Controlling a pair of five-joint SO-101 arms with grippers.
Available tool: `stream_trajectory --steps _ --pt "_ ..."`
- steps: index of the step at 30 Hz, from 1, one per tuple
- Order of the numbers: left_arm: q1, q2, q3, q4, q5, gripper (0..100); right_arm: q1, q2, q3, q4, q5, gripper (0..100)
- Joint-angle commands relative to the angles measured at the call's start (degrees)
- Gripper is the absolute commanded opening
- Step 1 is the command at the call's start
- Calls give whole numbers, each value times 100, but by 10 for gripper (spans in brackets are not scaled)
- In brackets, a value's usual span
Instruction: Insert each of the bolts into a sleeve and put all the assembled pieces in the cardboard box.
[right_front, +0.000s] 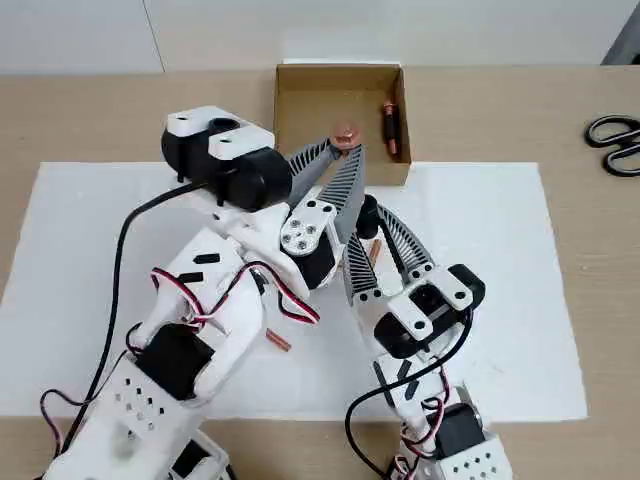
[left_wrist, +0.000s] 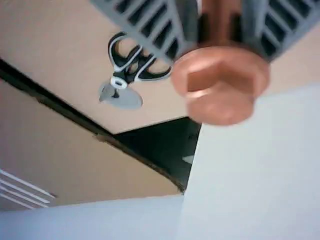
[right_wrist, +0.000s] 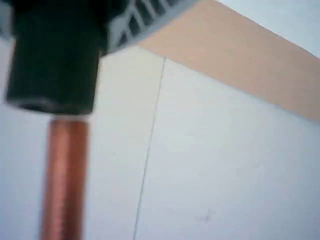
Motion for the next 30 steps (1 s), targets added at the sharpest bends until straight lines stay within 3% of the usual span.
stream_trajectory --steps 1,23,30 --pt "97 -26 40 -176 44 6 -13 -119 26 -145 -26 5" --pt "237 501 84 -466 0 6 -13 -119 9 -145 -18 5" --pt "237 492 92 -958 -659 6 -13 -119 18 -145 -18 5"
